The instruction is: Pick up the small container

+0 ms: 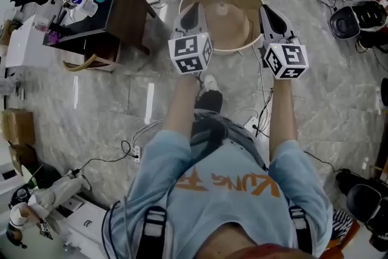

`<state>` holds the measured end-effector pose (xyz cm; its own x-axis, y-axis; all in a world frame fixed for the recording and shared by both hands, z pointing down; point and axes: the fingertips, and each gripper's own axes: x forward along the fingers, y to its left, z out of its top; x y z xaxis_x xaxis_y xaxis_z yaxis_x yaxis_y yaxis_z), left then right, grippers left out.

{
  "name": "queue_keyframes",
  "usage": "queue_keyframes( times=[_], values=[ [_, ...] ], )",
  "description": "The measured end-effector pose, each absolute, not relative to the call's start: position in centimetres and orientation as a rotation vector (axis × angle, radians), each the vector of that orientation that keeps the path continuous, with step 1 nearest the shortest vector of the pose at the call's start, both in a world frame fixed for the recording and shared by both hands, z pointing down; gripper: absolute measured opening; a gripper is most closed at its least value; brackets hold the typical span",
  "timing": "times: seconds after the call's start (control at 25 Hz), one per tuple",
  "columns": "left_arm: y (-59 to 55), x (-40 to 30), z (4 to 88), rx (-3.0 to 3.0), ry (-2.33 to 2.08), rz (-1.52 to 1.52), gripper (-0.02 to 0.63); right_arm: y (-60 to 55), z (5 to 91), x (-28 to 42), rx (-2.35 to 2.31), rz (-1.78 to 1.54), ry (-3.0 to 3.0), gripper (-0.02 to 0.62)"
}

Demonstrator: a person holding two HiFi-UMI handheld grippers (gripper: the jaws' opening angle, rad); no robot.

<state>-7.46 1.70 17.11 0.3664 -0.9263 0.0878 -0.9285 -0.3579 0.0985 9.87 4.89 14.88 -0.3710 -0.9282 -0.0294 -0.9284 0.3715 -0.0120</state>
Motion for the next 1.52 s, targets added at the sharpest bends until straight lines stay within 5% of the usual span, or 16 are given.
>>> queue_keyframes(
  times=[0.56,1.52],
  values=[
    [-17.5,-5.3,28.1,2.466,-1.558,0.228,0.023,-12.7,27.2,11.5,-1.858,-0.211,2.627,0.013],
    [-19.8,-5.5,59.3,2.179,-1.528,0.412,0.023,-19.2,58.1,6.0,-1.654,-0.599,2.982,0.014]
  ],
)
